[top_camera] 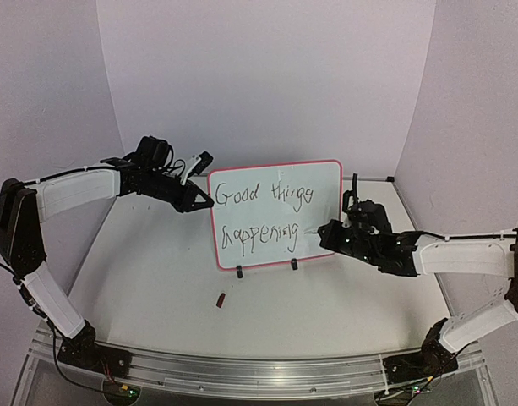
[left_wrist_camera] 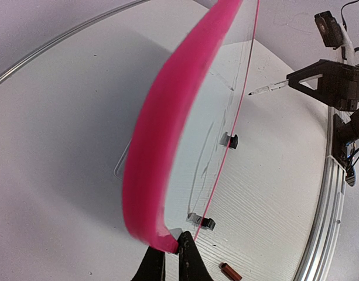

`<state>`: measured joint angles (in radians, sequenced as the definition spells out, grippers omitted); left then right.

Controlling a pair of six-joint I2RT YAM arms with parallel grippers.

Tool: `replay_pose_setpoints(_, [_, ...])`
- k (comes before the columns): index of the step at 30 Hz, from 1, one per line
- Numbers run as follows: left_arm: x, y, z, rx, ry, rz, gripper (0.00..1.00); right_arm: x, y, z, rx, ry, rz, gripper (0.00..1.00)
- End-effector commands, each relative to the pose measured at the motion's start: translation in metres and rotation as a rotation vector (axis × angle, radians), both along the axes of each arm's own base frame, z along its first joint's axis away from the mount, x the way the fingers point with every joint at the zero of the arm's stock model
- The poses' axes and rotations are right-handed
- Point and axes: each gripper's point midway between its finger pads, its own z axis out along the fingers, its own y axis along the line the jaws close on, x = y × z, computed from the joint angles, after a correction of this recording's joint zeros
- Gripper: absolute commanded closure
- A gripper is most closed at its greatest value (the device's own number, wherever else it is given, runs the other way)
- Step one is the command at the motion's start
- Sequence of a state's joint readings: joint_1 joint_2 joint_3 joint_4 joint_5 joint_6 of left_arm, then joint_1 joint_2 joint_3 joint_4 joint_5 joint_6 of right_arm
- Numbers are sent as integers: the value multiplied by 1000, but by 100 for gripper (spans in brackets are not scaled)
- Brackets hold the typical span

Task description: Write a sentence on the whiteboard

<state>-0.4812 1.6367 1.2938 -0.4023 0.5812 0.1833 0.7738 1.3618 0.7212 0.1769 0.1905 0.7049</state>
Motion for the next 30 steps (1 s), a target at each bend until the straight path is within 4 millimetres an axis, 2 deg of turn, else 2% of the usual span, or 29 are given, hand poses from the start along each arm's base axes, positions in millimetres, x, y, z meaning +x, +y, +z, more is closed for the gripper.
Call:
replay_pose_setpoints(1, [-8, 3, -32, 107, 43, -8, 100, 8, -5, -2, -49, -12, -30, 100])
replay_pose_setpoints(30, [-7, 3, -34, 113, 46, -9, 100, 19, -1, -4, -59, -37, -53, 100])
